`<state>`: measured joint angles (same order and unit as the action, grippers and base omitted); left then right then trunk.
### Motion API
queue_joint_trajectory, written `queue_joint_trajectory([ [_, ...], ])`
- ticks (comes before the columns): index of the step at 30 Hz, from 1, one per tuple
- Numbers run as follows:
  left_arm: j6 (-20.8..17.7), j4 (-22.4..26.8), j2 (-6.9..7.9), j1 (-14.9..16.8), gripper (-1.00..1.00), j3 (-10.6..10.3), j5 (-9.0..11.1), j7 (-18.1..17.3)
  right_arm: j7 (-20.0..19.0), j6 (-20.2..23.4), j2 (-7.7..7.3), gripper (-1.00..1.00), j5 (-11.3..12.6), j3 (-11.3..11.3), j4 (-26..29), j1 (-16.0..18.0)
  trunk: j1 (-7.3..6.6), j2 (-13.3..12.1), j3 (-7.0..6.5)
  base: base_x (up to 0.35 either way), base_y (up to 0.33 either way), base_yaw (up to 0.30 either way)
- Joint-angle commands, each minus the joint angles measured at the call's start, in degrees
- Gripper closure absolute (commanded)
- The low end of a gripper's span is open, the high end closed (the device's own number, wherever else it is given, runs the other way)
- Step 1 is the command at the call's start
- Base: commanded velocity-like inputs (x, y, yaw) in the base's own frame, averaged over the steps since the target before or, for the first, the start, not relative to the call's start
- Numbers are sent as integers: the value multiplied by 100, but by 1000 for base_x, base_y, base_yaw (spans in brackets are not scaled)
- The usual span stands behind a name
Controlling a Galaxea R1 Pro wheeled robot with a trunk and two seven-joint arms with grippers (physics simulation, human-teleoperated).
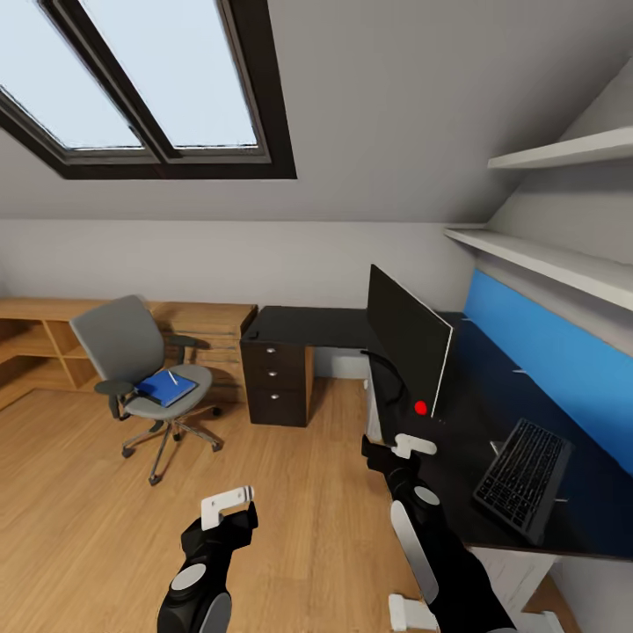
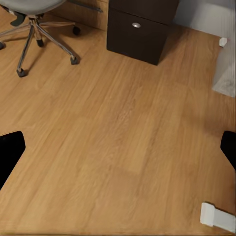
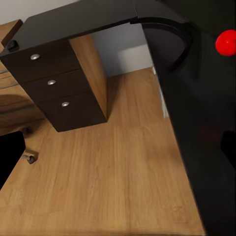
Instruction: In the bedroom, organize the workspace by keeping the computer under the desk, ensuring the monitor is on the desk, placing the keyboard on the desk next to the monitor, placing the mouse on the desk next to the keyboard, moving the folder from the swivel chair onto the desk next to the mouse, stacking the notebook on top of the folder with the pen on top of the notebook, and positioning the swivel chair next to the desk.
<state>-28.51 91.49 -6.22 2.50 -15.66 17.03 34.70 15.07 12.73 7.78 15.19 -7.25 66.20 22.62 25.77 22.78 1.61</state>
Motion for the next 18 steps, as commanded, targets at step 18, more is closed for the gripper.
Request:
queue_joint_trajectory([
  [18,1,2,2,5,-100,-15,46,62,40,-4,-5,-100,39,-13,-1,6,1,14,-34,-83,-68,-264],
])
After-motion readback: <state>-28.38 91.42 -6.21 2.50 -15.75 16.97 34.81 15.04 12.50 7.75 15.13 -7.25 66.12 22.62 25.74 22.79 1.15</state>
